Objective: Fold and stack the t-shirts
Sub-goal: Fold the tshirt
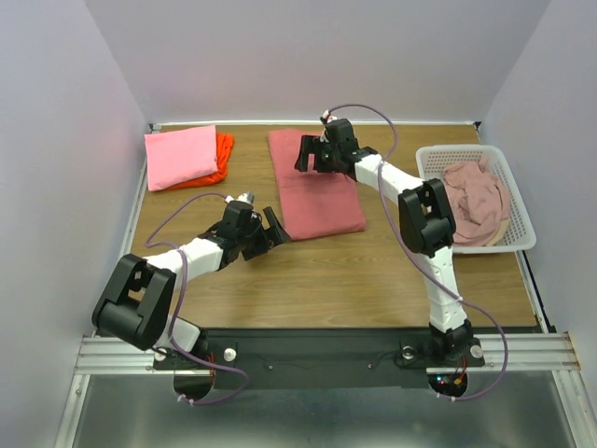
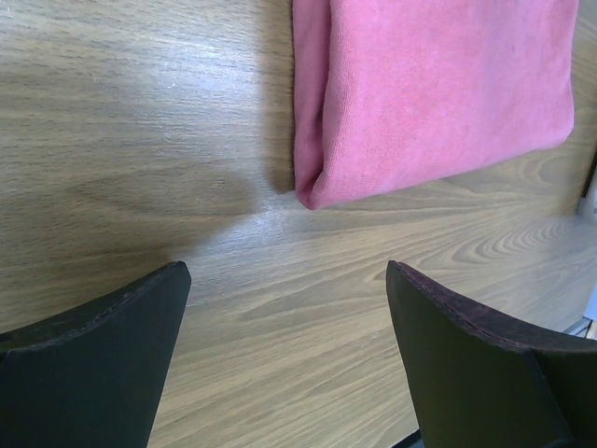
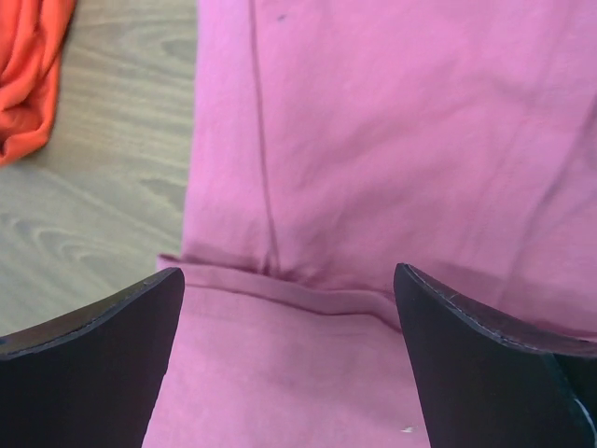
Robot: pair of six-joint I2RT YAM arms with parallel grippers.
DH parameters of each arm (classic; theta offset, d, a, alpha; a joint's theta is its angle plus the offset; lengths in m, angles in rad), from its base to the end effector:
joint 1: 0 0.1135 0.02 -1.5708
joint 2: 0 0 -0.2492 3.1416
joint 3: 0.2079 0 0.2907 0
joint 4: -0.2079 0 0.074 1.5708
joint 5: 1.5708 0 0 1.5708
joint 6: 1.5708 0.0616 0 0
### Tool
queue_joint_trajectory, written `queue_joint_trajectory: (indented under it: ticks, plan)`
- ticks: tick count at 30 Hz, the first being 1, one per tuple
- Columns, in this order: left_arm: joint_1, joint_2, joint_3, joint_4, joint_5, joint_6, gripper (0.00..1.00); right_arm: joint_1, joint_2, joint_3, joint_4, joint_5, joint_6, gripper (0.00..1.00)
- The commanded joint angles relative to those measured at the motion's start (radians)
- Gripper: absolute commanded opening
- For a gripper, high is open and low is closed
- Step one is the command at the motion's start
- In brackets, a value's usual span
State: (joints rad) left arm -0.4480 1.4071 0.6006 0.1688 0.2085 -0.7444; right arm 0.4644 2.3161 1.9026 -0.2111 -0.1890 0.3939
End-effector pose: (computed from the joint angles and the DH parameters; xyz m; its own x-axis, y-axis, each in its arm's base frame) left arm 0.2896 -0.1533 0.1156 -0.7834 -0.3590 -0.5075 0.0584 0.7703 -0.6350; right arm 0.5158 0.2713 0.1586 -0.7039 0.0690 -0.7069 -0.3314 0.8484 0.4128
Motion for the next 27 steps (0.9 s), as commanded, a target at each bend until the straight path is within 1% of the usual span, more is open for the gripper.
queue_joint_trajectory:
  ticks: [1, 2, 3, 4, 5, 6, 7, 8, 9, 12, 13, 14, 18, 20, 21, 23, 25, 27]
  plan:
    - [-0.003, 0.015, 0.036, 0.034, -0.015, 0.004, 0.98, -0.009, -0.069, -0.014, 0.036, 0.129, -0.056, 1.00]
    - [-0.003, 0.038, 0.047, 0.035, -0.015, 0.008, 0.98, -0.009, -0.105, -0.043, 0.036, 0.163, -0.055, 1.00]
    - [-0.003, 0.050, 0.071, 0.040, -0.015, 0.010, 0.98, -0.009, -0.177, -0.124, 0.036, 0.183, -0.044, 1.00]
    - [-0.003, 0.065, 0.085, 0.041, -0.015, 0.016, 0.98, -0.009, -0.223, -0.170, 0.036, 0.253, -0.033, 1.00]
    - [-0.003, 0.097, 0.099, 0.044, -0.012, 0.017, 0.98, -0.009, -0.268, -0.218, 0.035, 0.285, -0.020, 1.00]
    - [-0.003, 0.114, 0.126, 0.047, -0.009, 0.017, 0.96, -0.012, -0.312, -0.282, 0.035, 0.310, 0.014, 1.00]
    - [-0.003, 0.133, 0.140, 0.047, -0.006, 0.019, 0.93, -0.015, -0.414, -0.400, 0.033, 0.325, 0.035, 1.00]
    - [-0.003, 0.148, 0.149, 0.054, -0.001, 0.017, 0.92, -0.020, -0.461, -0.472, 0.033, 0.347, 0.061, 1.00]
    - [-0.003, 0.179, 0.166, 0.066, 0.003, 0.010, 0.86, -0.030, -0.559, -0.588, 0.032, 0.352, 0.118, 1.00]
    - [-0.003, 0.233, 0.203, 0.075, 0.012, 0.010, 0.71, -0.061, -0.677, -0.750, 0.032, 0.320, 0.215, 1.00]
    - [-0.004, 0.245, 0.209, 0.078, 0.018, 0.010, 0.65, -0.067, -0.736, -0.840, 0.032, 0.312, 0.233, 1.00]
    - [-0.006, 0.263, 0.214, 0.084, 0.032, 0.010, 0.54, -0.072, -0.756, -0.876, 0.032, 0.310, 0.262, 1.00]
    - [-0.018, 0.288, 0.199, 0.096, 0.035, 0.001, 0.35, -0.096, -0.814, -0.999, 0.032, 0.293, 0.310, 0.99]
    - [-0.029, 0.297, 0.188, 0.109, 0.037, -0.004, 0.27, -0.109, -0.807, -1.031, 0.035, 0.273, 0.329, 0.97]
    - [-0.031, 0.302, 0.180, 0.119, 0.040, -0.007, 0.26, -0.118, -0.799, -1.037, 0.035, 0.263, 0.344, 0.94]
    - [-0.040, 0.319, 0.179, 0.126, 0.042, -0.010, 0.14, -0.122, -0.779, -1.044, 0.042, 0.226, 0.349, 0.87]
    - [-0.047, 0.331, 0.177, 0.124, 0.042, -0.010, 0.08, -0.127, -0.752, -1.048, 0.064, 0.194, 0.349, 0.79]
    - [-0.049, 0.345, 0.171, 0.123, 0.046, -0.012, 0.00, -0.128, -0.739, -1.056, 0.090, 0.152, 0.344, 0.75]
